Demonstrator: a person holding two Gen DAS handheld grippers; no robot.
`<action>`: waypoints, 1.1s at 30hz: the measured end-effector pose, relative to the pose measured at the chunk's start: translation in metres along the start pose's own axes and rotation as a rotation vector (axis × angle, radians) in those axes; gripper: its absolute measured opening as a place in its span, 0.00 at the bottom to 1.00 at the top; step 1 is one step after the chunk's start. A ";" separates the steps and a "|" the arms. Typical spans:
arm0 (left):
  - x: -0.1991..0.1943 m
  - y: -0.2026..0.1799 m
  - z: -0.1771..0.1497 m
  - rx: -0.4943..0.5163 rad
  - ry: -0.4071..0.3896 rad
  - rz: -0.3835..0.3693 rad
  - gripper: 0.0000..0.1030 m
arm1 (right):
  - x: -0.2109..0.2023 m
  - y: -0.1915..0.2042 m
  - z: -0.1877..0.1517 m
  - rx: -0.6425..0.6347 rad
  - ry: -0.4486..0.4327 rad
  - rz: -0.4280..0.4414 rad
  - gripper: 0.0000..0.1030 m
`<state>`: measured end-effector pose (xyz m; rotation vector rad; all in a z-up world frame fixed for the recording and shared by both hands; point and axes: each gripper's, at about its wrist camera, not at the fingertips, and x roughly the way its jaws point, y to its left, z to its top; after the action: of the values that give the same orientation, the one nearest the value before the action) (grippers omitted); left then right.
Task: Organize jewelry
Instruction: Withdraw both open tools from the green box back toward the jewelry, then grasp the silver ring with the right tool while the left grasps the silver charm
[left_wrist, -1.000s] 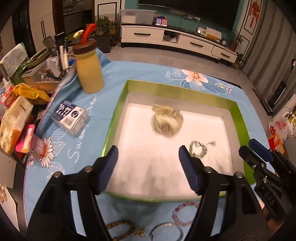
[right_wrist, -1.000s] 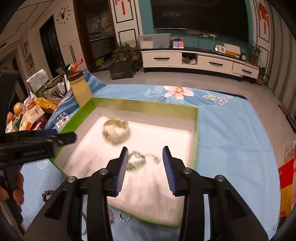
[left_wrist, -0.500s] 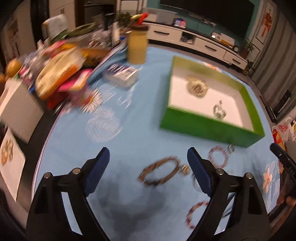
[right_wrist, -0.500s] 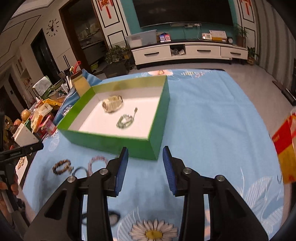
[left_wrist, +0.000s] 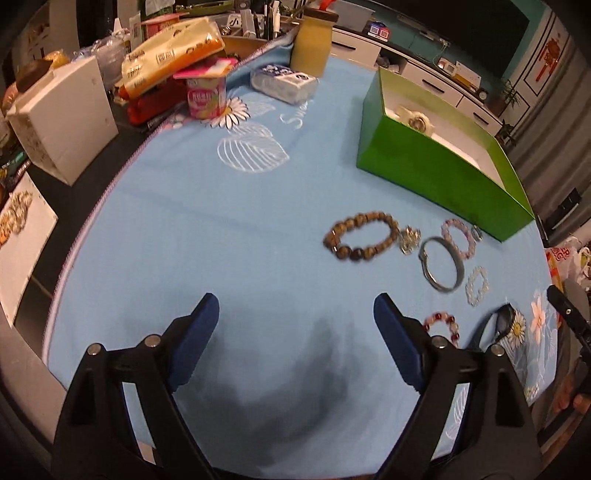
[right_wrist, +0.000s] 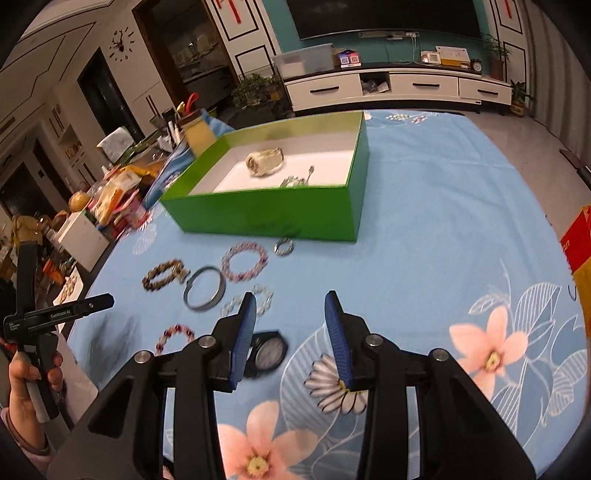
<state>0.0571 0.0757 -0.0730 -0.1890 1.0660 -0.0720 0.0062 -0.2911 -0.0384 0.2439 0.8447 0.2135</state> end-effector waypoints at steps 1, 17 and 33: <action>0.000 -0.001 -0.002 0.003 0.001 -0.008 0.84 | 0.001 0.001 -0.002 0.001 0.003 0.000 0.38; 0.020 -0.063 0.000 0.180 -0.082 -0.140 0.56 | 0.018 0.011 -0.010 -0.004 0.014 0.020 0.38; 0.063 -0.092 0.032 0.233 -0.085 -0.161 0.31 | 0.044 -0.002 0.000 0.017 0.048 0.028 0.38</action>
<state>0.1186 -0.0203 -0.0950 -0.0662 0.9479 -0.3293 0.0346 -0.2801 -0.0704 0.2676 0.8909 0.2392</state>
